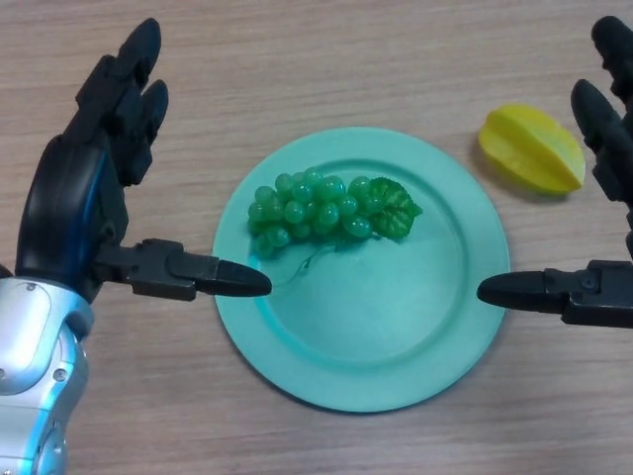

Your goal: Pick up the green grapes and place it on the plate

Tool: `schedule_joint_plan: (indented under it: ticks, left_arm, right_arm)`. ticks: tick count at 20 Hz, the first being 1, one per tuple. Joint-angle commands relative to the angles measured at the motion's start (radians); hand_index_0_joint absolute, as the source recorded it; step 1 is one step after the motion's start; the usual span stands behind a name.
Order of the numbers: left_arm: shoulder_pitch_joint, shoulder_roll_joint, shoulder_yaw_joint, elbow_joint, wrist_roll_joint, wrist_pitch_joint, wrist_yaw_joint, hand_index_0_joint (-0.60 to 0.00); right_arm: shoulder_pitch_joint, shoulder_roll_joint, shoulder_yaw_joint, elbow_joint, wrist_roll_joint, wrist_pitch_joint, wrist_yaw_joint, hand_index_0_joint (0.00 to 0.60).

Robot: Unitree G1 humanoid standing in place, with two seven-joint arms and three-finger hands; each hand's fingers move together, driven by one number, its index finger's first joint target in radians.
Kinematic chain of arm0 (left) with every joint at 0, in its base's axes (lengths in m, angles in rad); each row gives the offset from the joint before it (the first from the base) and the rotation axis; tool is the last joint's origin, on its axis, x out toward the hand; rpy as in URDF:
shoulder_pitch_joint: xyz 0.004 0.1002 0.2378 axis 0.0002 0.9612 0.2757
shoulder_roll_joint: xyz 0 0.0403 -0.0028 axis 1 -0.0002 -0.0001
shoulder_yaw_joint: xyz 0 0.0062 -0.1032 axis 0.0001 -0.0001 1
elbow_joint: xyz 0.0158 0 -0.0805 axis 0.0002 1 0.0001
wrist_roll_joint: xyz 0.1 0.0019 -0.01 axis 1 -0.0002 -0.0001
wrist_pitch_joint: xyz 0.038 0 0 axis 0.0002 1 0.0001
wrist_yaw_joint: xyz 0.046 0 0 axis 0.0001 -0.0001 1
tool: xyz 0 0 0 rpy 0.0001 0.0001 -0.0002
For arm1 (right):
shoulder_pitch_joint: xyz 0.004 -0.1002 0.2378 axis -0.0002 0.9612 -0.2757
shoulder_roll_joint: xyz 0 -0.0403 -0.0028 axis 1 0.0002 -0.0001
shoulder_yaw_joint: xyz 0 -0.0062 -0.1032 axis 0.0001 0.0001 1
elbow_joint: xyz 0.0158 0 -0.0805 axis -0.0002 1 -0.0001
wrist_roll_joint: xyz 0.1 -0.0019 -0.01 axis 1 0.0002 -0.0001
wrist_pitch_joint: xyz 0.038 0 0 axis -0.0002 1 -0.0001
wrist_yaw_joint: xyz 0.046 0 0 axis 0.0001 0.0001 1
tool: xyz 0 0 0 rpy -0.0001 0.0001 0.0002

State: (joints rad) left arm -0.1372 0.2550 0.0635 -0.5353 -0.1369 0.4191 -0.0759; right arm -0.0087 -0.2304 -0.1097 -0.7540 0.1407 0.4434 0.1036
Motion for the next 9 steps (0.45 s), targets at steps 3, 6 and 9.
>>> schedule_joint_plan:
  ticks: [3,6,9]
  left_arm:
    - [-0.031,0.024,0.046,-0.073,0.019,-0.113,-0.016,0.000]
    - [-0.046,0.017,0.029,-0.072,0.052,-0.125,-0.020,0.000]
    - [-0.044,0.016,0.027,-0.093,0.055,-0.110,-0.024,0.000]
  right_arm:
    - [-0.006,-0.022,-0.042,-0.064,-0.015,-0.154,0.024,0.000]
    - [-0.009,-0.020,-0.026,-0.061,-0.029,-0.153,0.025,0.000]
    - [-0.022,-0.024,-0.030,-0.067,-0.025,-0.129,0.031,0.000]
